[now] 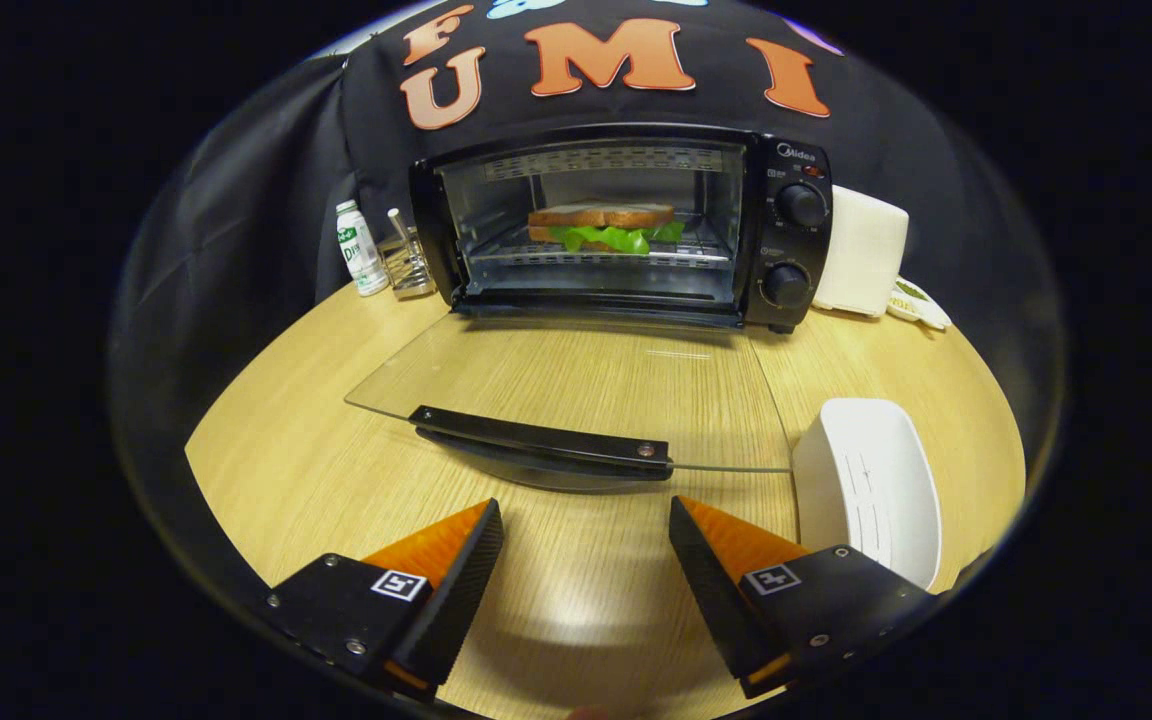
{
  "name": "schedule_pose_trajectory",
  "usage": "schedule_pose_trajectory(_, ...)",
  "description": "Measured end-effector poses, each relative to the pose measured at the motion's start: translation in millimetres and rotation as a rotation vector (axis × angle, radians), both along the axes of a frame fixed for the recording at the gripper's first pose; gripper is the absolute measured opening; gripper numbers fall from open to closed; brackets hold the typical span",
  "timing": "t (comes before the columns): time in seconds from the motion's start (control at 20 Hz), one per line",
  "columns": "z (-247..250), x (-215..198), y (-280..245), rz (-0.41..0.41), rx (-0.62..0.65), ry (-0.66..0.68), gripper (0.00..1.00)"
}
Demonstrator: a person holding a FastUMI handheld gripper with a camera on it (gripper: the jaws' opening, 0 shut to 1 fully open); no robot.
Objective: Open the toaster oven, put the food inside, and close the toaster oven door.
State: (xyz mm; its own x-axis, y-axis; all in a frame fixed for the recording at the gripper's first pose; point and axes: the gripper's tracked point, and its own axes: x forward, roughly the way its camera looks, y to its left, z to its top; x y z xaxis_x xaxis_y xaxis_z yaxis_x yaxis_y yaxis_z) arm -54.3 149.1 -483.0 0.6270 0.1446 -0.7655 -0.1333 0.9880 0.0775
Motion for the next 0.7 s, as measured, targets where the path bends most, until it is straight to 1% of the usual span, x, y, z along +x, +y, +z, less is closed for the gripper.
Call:
schedule_pose_trajectory(0.15,-1,7,15,0.031,0.012,0.008,0.99)
schedule_pose_trajectory(0.3,-2,14,12,0.024,-0.016,-0.004,0.99)
schedule_pose_trajectory(0.5,2,32,16,0.004,0.0,-0.022,0.99)
schedule_pose_trajectory(0.7,13,53,10,-0.013,-0.039,-0.083,0.99)
